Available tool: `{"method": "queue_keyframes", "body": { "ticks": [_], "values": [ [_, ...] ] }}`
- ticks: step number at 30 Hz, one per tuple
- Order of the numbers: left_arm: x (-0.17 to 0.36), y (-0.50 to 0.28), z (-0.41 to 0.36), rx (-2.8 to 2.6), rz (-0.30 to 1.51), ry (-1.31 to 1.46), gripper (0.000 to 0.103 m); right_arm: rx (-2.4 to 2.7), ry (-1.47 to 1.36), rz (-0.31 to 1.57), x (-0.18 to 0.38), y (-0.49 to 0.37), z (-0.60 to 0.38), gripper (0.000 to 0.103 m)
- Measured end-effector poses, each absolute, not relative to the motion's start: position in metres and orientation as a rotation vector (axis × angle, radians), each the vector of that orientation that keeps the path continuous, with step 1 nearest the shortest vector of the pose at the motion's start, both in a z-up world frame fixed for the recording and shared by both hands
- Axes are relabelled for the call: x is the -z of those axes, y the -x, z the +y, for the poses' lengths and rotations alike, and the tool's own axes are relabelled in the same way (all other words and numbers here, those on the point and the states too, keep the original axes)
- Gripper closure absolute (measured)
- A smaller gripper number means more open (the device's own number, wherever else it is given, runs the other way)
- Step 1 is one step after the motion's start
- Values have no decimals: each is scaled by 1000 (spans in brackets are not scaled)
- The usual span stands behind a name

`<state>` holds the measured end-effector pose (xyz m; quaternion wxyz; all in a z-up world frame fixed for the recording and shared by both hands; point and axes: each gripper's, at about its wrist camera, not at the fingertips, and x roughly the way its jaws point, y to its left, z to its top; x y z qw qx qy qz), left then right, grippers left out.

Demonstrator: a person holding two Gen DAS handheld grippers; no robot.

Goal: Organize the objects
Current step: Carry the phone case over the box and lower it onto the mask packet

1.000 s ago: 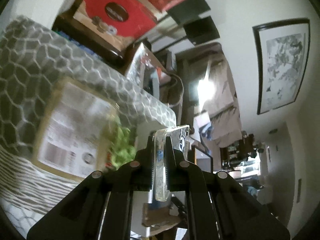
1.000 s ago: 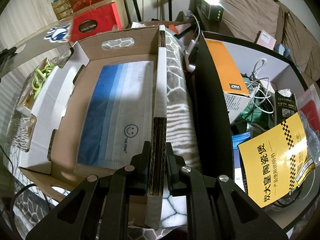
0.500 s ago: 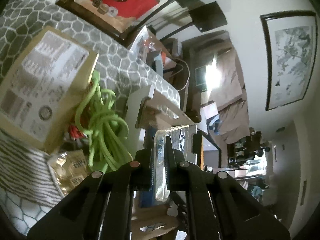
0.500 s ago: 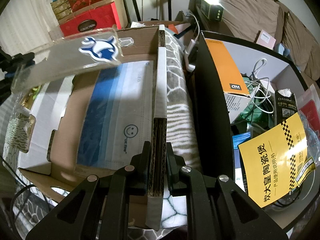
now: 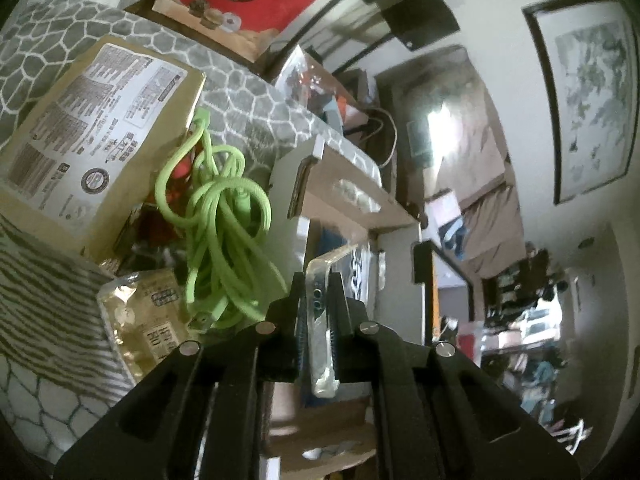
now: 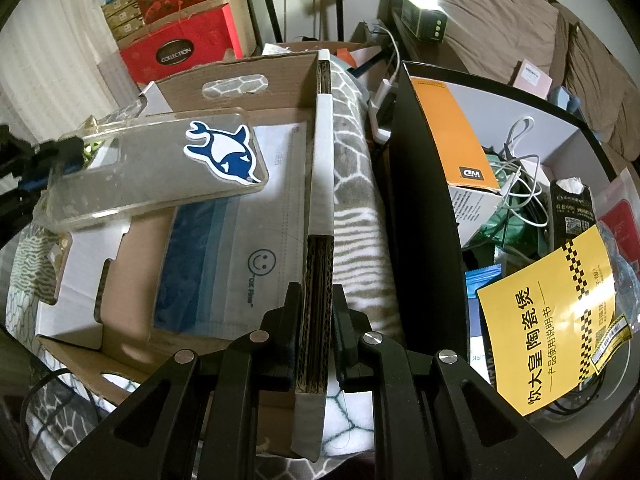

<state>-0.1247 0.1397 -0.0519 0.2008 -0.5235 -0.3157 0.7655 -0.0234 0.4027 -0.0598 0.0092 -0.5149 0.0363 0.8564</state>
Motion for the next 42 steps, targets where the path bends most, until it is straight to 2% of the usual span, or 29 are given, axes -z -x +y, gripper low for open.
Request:
{"method": "queue_keyframes", "body": {
  "ticks": [3,6,14,18,24,32,35,37,42],
  "values": [
    [46,121,140,-2149,-767,1463,75,-2675,1609,114,60,23,403,90],
    [33,116,139,-2190,-627,1433,69,-2675,1608,113,60,23,402,90],
    [3,119,167,-2220,-170,1376,68,-2672,1613,102,61,23,403,90],
    [-8,124,199,-2200,115,1347,68,-2670,1619,98,61,21,403,90],
    [-4,134,231,-2120,392,1330,68,-2668,1624,93,62,21,402,90],
    [19,138,266,-1949,674,1372,68,-2663,1633,90,63,23,399,89],
    [25,139,273,-1924,734,1378,71,-2664,1634,94,62,23,397,89],
    [29,138,277,-1906,774,1376,82,-2663,1635,93,62,22,397,89],
    [29,139,280,-1911,778,1394,98,-2663,1634,94,62,22,397,89]
  ]
}}
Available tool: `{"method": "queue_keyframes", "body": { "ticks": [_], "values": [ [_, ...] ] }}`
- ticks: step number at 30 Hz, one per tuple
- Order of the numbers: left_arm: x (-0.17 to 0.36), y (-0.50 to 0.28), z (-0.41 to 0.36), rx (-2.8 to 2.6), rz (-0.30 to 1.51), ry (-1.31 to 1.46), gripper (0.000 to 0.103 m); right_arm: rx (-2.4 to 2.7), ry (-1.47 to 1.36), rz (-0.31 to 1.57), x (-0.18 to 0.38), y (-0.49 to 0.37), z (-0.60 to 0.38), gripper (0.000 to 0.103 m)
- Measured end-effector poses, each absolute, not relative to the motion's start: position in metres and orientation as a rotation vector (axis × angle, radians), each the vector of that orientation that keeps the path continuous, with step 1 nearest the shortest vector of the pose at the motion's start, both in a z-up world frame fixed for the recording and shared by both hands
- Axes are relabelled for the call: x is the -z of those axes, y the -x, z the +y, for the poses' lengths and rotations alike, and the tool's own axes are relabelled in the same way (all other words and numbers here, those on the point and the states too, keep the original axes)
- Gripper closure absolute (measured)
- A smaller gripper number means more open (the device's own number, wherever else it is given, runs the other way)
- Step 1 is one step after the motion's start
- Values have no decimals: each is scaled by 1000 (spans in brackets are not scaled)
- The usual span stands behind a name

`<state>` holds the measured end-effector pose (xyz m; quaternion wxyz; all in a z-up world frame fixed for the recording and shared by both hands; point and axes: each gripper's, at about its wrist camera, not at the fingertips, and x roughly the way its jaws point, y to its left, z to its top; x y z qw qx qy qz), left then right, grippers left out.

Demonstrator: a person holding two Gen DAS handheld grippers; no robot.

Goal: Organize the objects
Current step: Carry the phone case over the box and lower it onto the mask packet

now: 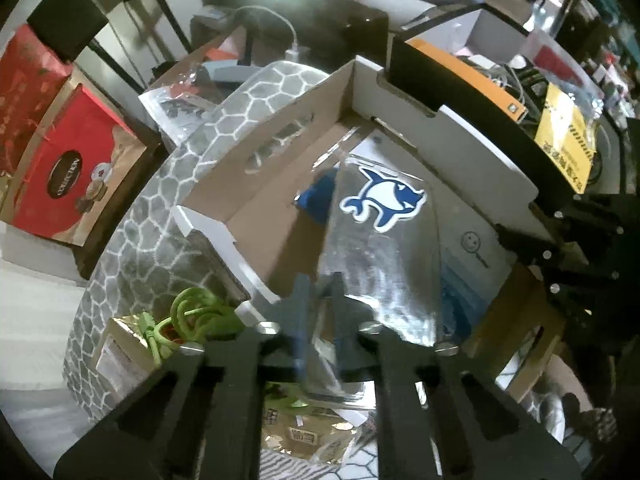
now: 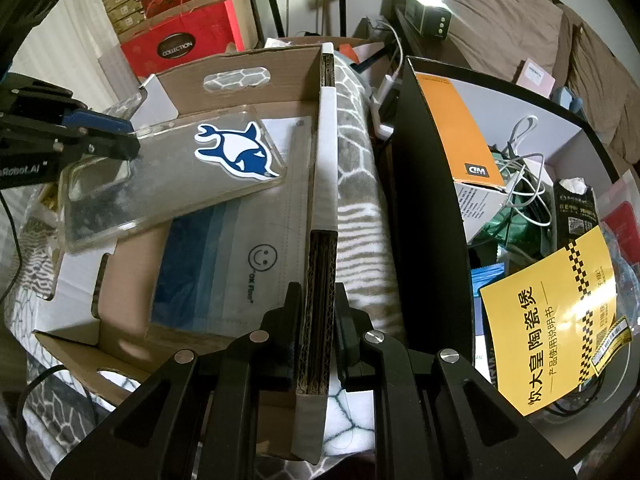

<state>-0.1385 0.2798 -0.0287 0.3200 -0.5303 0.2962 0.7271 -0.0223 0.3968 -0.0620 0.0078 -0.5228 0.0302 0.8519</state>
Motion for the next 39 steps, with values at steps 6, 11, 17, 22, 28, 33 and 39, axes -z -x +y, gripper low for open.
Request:
{"method": "queue_keyframes", "body": {
  "ticks": [6,11,17,22,28,33,39],
  "values": [
    [33,140,273,-2000,634,1481,100,-2666,1633,99,62,23,397,89],
    [36,142,257,-2114,278,1563,99,-2666,1632,101,61,23,396,89],
    [51,138,254,-2162,-17,1626,99,-2666,1633,101,61,23,397,89],
    [64,141,253,-2180,-179,1685,99,-2666,1633,101,61,23,397,89],
    [73,148,252,-2181,-314,1747,99,-2665,1630,107,61,22,397,89],
    [84,144,261,-2144,-363,1778,99,-2665,1630,106,60,22,396,89],
    [83,145,270,-2161,-325,1747,97,-2662,1632,96,60,21,396,88]
  ]
}}
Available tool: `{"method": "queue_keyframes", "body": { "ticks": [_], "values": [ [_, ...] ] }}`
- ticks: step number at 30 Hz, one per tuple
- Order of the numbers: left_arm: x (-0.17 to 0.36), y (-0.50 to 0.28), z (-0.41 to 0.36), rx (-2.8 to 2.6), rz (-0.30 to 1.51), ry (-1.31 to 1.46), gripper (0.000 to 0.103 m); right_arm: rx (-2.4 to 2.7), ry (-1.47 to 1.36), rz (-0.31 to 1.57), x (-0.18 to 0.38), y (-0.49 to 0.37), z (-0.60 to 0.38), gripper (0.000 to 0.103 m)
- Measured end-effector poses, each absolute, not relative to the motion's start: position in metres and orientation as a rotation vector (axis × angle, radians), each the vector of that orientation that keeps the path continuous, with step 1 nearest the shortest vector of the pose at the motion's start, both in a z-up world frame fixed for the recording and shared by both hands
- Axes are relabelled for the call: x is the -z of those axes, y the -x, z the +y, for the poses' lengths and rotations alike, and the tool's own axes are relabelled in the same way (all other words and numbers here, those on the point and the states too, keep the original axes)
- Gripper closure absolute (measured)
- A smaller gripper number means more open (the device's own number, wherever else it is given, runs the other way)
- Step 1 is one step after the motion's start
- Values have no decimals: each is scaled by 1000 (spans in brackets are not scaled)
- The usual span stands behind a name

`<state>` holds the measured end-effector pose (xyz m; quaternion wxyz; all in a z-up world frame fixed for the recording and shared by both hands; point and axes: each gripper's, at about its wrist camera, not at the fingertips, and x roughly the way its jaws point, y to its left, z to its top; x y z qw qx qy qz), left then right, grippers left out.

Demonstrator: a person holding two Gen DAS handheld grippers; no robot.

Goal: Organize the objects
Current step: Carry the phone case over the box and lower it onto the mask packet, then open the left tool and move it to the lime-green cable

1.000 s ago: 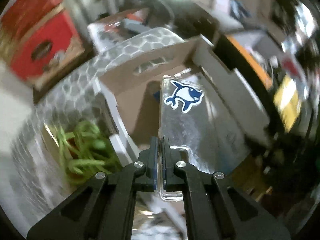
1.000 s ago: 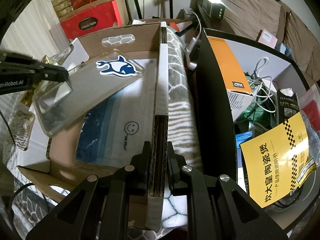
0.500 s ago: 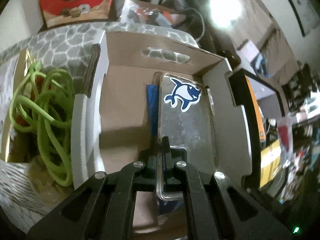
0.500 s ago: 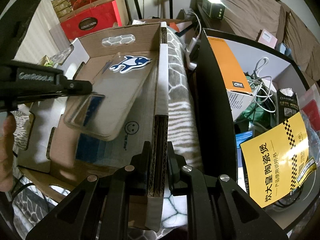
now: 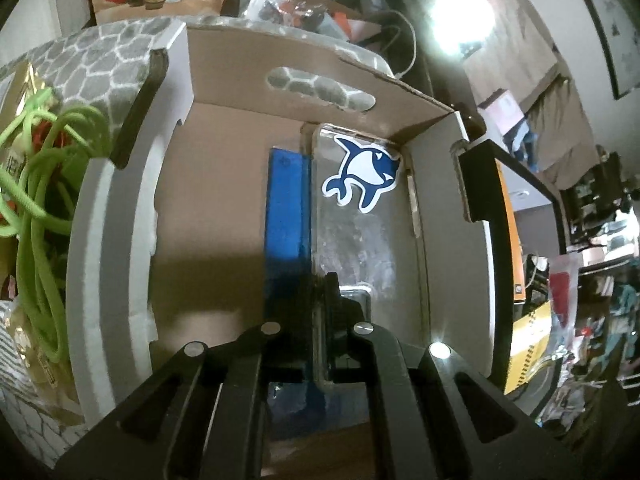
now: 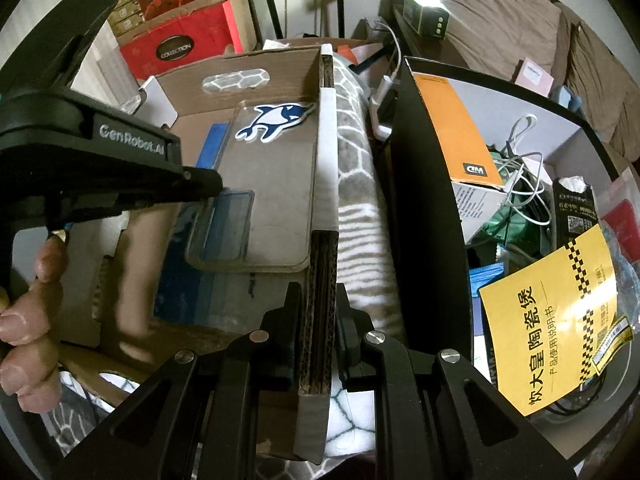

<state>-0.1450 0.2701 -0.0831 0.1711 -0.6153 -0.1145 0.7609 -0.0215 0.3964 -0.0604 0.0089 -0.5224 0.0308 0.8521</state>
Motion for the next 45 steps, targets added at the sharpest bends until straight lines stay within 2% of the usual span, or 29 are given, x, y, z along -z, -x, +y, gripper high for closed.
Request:
{"method": "queue_keyframes", "body": {
  "ticks": [3,6,7,11,13,23,28,34,37,39,43,45],
  "values": [
    [84,145,268,-2133,-328,1749,94,-2662,1632,95,61,21,397,88],
    [78,142,267,-2089,-314,1740,67,-2663,1632,100,61,22,398,88],
    [72,139,266,-2089,-290,1717,62,-2663,1632,100,61,22,399,88],
    [45,132,266,-2007,-172,1640,52,-2667,1634,106,61,22,399,89],
    [31,132,260,-1993,-132,1611,43,-2667,1636,107,61,22,400,89],
    [-14,151,190,-2123,9,1513,36,-2664,1636,102,61,21,400,89],
    [2,164,155,-2166,-2,1572,36,-2663,1637,99,61,22,399,88],
    [35,170,157,-2124,10,1643,39,-2658,1640,91,61,23,399,88],
    [40,172,162,-2120,-13,1621,37,-2656,1642,86,61,23,399,88],
    [41,175,162,-2119,-40,1624,40,-2654,1643,85,61,23,399,88],
    [41,183,152,-2117,-94,1638,56,-2656,1641,84,61,22,399,88],
    [45,188,142,-2123,-124,1657,56,-2656,1641,87,61,22,399,88]
  ]
}}
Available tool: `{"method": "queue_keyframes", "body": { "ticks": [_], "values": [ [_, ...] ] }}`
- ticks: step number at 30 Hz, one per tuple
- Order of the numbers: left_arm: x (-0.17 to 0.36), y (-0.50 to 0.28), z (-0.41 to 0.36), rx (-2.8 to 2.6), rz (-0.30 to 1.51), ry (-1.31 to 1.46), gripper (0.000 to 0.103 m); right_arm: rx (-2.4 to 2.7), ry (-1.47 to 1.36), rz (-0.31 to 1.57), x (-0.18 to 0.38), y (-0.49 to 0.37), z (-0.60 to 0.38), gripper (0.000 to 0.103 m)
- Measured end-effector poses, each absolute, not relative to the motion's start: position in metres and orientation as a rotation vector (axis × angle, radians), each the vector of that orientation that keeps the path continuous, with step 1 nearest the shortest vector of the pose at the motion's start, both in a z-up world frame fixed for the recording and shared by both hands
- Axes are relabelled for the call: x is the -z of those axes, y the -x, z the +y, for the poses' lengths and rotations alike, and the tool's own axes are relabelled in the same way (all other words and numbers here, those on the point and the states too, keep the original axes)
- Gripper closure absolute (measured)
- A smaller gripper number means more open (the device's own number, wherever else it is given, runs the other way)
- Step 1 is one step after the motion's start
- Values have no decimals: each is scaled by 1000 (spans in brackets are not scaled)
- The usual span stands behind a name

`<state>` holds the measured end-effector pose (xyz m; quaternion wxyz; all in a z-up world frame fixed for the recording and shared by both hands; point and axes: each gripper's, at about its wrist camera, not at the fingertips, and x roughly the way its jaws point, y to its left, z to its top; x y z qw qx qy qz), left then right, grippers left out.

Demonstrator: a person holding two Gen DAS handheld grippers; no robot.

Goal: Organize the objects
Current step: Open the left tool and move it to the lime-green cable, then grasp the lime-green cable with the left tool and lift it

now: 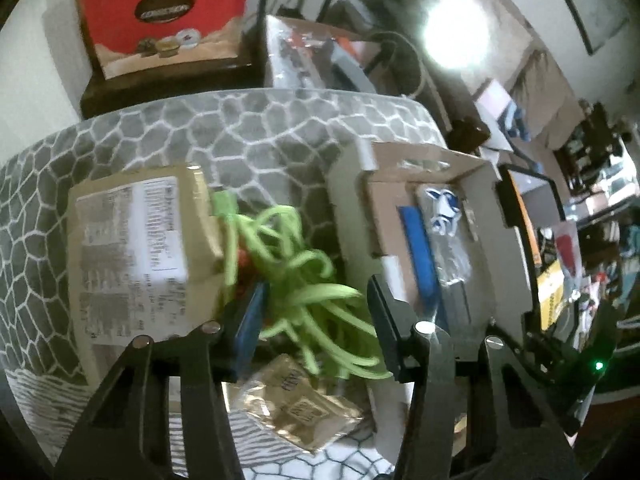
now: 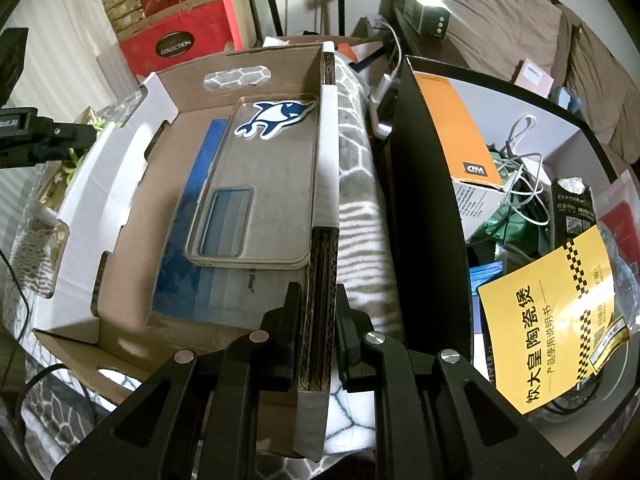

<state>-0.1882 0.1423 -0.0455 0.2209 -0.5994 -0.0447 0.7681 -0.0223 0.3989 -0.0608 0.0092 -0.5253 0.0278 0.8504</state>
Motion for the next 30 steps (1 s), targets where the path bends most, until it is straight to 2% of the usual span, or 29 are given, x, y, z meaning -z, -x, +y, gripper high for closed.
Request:
{"method": "queue_keyframes", "body": {
  "ticks": [2,6,7,10,13,19,30],
  "values": [
    [51,191,135,-2115,-151,1672,56,-2656,1641,82,60,22,399,88],
    [58,189,144,-2111,-86,1679,56,-2654,1641,80,61,22,399,88],
    [59,188,147,-2110,-75,1676,58,-2654,1641,81,61,22,398,88],
    [63,188,154,-2113,-74,1684,80,-2654,1643,80,61,22,399,88],
    [63,189,150,-2141,-96,1668,87,-2655,1642,80,61,22,398,88],
    [39,186,137,-2177,-170,1591,90,-2655,1641,82,61,22,398,88],
    [-60,170,149,-2182,-235,1311,90,-2654,1641,81,61,22,398,88]
  ]
}}
